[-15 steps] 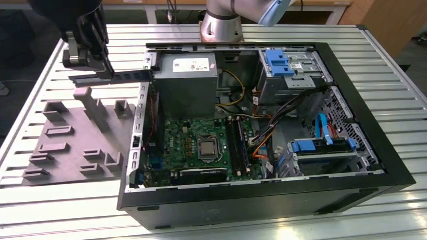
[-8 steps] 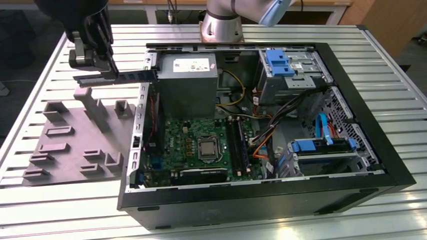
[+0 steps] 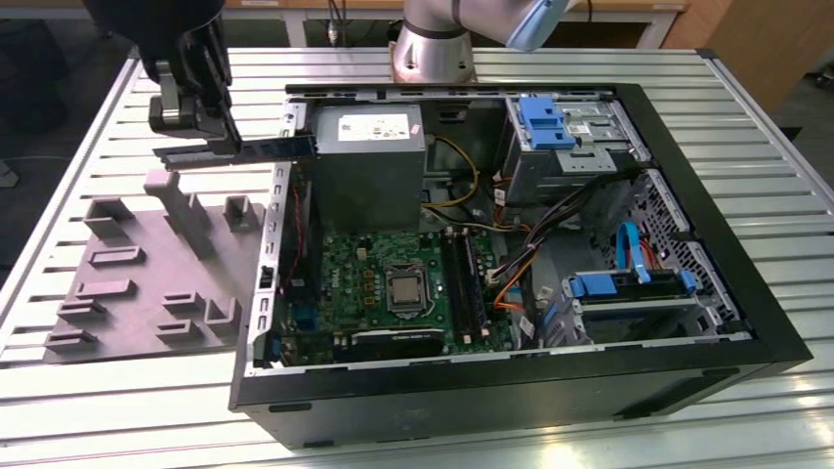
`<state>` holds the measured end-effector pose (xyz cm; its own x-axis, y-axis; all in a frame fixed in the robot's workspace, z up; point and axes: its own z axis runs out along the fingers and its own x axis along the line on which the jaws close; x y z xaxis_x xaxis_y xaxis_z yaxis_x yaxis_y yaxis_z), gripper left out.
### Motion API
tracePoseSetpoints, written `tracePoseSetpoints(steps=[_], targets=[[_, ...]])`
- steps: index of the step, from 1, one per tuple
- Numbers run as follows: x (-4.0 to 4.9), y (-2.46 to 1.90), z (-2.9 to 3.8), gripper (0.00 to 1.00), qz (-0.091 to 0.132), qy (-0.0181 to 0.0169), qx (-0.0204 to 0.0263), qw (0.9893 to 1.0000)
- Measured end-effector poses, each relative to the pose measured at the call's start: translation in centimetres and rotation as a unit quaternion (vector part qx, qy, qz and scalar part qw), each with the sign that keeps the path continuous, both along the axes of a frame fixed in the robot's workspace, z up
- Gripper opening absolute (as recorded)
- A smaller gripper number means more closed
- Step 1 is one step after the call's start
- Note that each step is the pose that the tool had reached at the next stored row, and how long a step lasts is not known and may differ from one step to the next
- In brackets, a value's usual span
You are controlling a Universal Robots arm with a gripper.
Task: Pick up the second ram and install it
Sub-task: 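Pick up the second ram and move it above second insertion slot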
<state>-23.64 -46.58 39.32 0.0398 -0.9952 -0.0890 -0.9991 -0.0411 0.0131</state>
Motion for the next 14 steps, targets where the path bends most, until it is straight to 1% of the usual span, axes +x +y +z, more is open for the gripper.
tracePoseSetpoints(steps=[14], targets=[[1.61, 0.00, 0.00, 0.12, 0.000, 0.0000, 0.0000, 1.0000]])
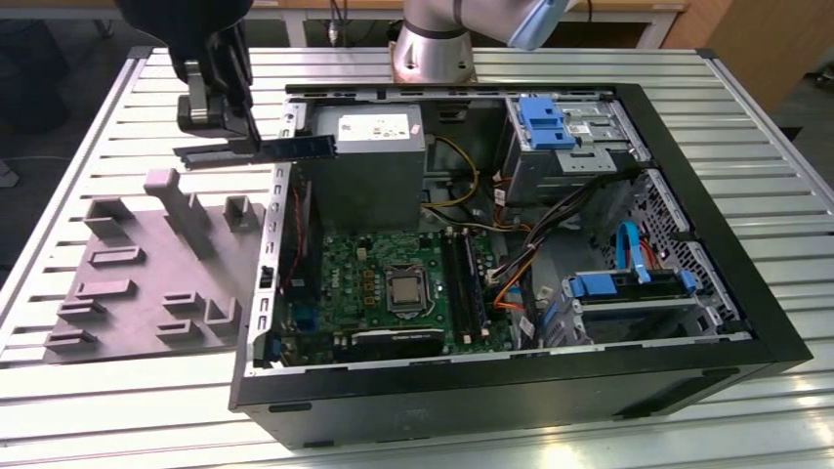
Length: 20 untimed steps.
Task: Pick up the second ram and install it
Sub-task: 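Pick up the second ram and move it above second insertion slot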
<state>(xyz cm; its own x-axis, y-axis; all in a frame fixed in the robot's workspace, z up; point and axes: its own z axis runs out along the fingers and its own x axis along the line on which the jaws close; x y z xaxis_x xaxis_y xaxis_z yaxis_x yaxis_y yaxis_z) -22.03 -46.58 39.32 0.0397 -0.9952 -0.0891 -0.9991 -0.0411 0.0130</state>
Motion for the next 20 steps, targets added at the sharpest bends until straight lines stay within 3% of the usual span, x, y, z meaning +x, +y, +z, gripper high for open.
tracePoseSetpoints(steps=[20], targets=[[2.36, 0.00, 0.00, 0.12, 0.000, 0.0000, 0.0000, 1.0000]])
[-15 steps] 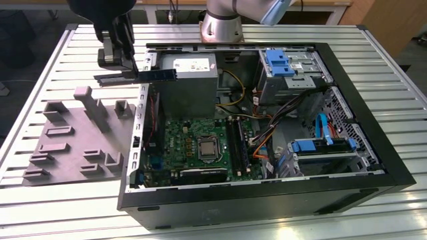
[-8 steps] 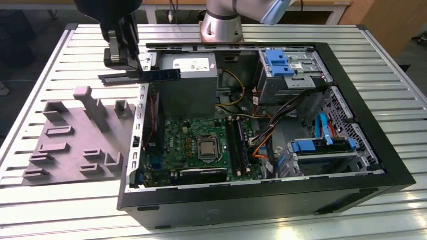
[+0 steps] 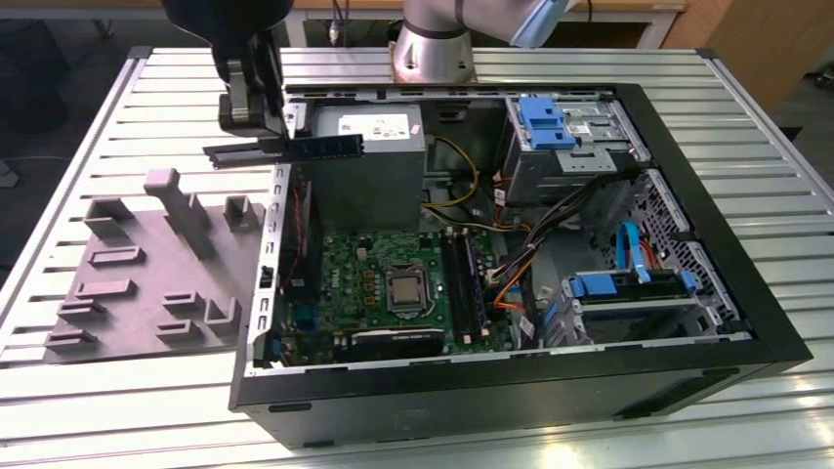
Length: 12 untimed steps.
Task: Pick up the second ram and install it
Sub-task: 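Pick up the second ram and move it above second insertion slot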
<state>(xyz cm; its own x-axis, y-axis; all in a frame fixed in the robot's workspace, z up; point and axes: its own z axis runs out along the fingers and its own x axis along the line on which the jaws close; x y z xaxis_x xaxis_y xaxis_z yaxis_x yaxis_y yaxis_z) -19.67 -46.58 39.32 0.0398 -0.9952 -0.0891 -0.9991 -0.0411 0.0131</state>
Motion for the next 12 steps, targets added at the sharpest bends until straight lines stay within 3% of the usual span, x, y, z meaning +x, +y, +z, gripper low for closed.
tracePoseSetpoints(steps=[12], targets=[[1.35, 0.00, 0.00, 0.12, 0.000, 0.0000, 0.0000, 1.0000]])
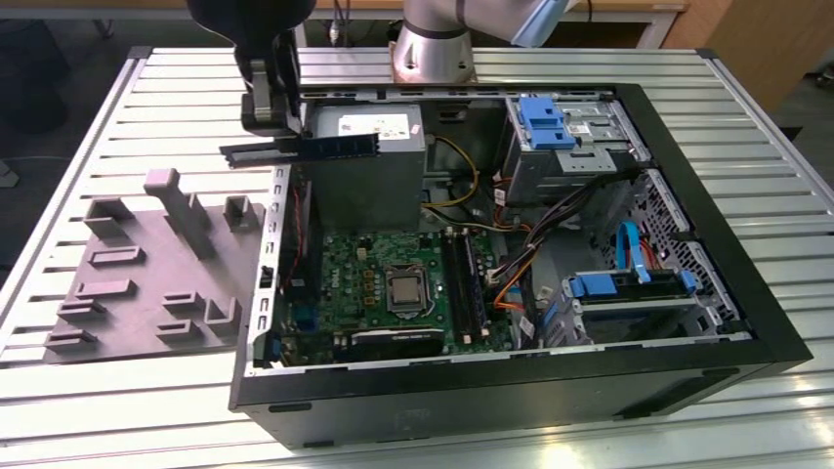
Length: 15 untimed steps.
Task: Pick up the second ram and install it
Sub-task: 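Pick up the second ram and move it above second insertion slot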
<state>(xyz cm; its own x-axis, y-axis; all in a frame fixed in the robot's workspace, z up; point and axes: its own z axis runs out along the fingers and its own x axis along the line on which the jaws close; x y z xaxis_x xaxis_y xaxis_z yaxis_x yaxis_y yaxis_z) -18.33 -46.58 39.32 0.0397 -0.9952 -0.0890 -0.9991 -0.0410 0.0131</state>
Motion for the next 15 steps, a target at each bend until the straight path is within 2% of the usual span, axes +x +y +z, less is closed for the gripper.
tracePoseSetpoints(steps=[15], targets=[[1.79, 0.00, 0.00, 0.12, 0.000, 0.0000, 0.0000, 1.0000]])
